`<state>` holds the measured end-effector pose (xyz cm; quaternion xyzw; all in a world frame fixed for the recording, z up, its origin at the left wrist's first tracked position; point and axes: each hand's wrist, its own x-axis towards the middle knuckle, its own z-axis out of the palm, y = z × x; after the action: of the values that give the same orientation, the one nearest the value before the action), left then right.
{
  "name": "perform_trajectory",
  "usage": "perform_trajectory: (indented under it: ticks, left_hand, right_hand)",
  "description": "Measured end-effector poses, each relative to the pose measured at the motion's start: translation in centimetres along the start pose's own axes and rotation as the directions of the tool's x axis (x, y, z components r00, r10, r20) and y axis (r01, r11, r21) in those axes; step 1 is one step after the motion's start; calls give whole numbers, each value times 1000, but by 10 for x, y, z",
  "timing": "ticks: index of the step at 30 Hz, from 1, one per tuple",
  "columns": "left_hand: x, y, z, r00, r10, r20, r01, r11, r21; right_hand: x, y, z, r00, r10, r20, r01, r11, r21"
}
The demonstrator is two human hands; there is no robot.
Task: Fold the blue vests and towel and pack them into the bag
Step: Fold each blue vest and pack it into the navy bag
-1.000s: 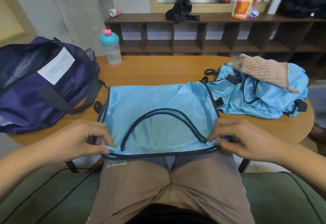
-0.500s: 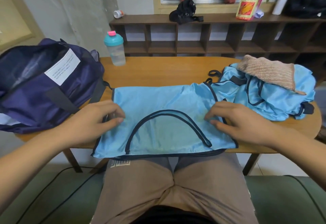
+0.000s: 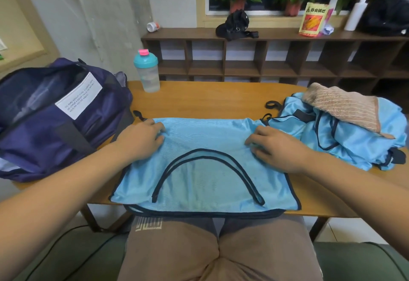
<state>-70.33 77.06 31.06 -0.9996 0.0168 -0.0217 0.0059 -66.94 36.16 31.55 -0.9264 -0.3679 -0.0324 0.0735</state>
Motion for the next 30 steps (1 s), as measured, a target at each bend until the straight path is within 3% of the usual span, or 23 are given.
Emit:
perform_trajectory:
  ticks: [9, 18, 30]
  left_hand:
    - [106, 20, -2, 994, -64, 84, 64, 998, -3]
    - [193, 86, 8, 997, -38, 71, 43, 997, -69]
    - [215, 146, 23, 980, 196, 31, -189, 969, -161]
  right_hand:
    - [-11, -17, 9, 999, 36, -36, -33, 998, 62]
    - [-17, -61, 10, 999, 36, 11, -37, 994, 98]
    - [-9, -112, 9, 997, -82, -5, 81, 970, 230]
